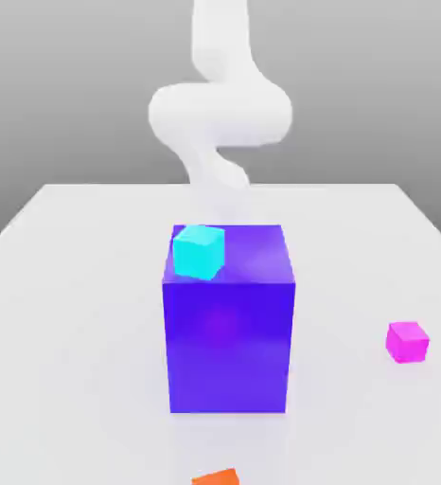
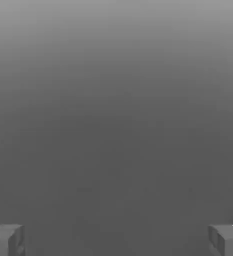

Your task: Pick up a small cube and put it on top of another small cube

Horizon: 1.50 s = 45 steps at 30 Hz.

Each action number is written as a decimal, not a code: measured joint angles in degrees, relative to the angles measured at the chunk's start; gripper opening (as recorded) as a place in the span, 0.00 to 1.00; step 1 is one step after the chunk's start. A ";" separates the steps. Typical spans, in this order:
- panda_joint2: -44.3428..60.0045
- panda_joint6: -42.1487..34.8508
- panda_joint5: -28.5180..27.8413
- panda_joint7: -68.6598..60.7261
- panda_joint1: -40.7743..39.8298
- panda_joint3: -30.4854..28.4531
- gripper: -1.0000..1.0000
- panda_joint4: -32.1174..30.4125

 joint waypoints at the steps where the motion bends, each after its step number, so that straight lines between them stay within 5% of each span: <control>1: 1.88 1.10 0.52 -2.09 1.80 0.00 0.50 -0.91; 19: 32.99 19.43 5.70 -34.25 26.45 7.51 0.50 -16.12; 26: 45.02 26.76 -2.24 -39.61 34.12 11.46 0.50 -22.10; 33: 59.21 37.66 -10.94 -34.87 39.93 4.60 0.50 -20.52; 34: 60.28 38.52 -11.20 -34.65 40.45 4.02 0.00 -20.32; 45: 52.96 32.61 -7.95 -37.21 38.14 7.12 0.00 -21.80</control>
